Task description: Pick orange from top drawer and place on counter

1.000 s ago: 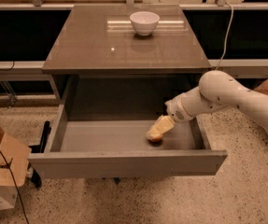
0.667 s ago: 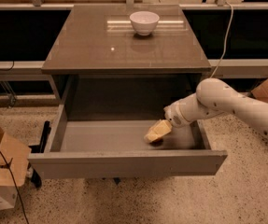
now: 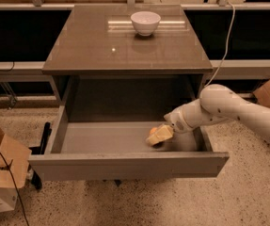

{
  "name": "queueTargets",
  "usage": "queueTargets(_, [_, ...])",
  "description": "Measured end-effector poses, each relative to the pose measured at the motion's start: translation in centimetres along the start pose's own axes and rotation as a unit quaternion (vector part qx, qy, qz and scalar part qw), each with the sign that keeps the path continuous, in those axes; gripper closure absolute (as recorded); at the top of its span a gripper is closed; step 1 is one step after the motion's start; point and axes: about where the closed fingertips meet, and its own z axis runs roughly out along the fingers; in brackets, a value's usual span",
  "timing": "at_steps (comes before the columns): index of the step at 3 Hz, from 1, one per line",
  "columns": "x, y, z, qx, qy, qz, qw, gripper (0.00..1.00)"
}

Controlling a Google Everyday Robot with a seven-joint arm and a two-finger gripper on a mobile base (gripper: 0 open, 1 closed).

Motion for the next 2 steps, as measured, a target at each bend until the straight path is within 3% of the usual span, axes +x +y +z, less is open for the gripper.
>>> queueTargets(2, [0.0,0.95,-0.64,0.002,-0.004,0.004,1.0,0.65])
